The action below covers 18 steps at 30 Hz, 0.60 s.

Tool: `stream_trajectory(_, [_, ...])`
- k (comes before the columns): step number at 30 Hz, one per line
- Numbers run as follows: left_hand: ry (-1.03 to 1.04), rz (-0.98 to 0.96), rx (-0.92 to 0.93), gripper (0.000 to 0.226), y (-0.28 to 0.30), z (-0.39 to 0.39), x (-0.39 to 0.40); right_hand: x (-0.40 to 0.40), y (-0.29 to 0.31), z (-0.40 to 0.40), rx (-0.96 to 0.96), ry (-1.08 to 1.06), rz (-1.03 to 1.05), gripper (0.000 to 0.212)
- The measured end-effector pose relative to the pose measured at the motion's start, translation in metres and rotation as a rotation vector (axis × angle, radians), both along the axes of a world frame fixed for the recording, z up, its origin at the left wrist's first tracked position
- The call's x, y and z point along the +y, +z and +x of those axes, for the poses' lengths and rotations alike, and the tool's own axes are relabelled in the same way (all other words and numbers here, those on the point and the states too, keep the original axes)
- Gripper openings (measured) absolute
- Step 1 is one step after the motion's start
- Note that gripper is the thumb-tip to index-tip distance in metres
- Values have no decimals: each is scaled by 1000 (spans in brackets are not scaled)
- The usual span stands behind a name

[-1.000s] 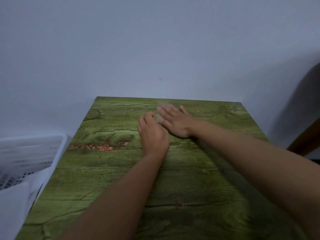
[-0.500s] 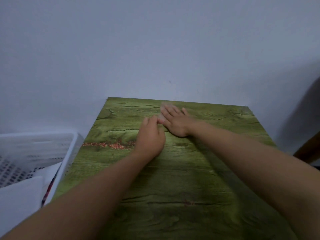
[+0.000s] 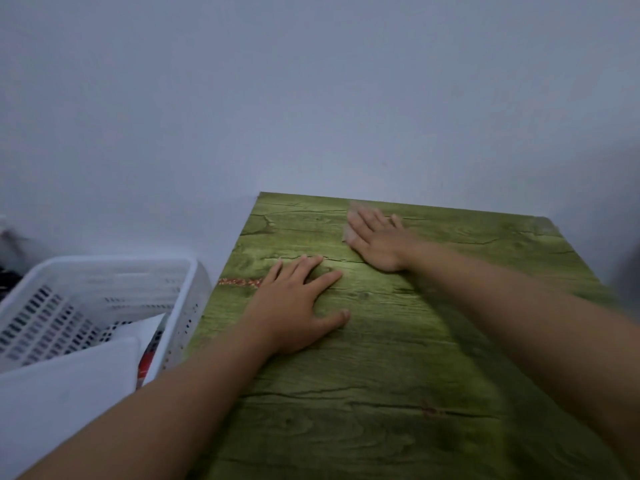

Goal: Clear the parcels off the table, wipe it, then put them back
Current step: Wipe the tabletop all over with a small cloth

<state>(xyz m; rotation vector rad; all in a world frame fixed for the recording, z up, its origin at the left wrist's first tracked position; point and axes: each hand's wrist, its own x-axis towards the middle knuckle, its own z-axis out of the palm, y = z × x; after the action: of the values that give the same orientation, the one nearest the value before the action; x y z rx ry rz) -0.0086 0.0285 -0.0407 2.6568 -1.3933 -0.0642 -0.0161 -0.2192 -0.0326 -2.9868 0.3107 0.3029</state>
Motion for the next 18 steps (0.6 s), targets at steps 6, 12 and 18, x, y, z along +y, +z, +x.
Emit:
stream_trajectory(6, [102, -128, -68, 74, 0, -3, 2, -3, 7, 6, -10, -134, 27, 67])
stream_trajectory(12, [167, -172, -85, 70, -3, -4, 3, -2, 10, 10, 8, -94, 10, 66])
stream_trajectory(18, [163, -177, -87, 62, -3, -4, 3, 26, 4, 14, -6, 56, 11, 66])
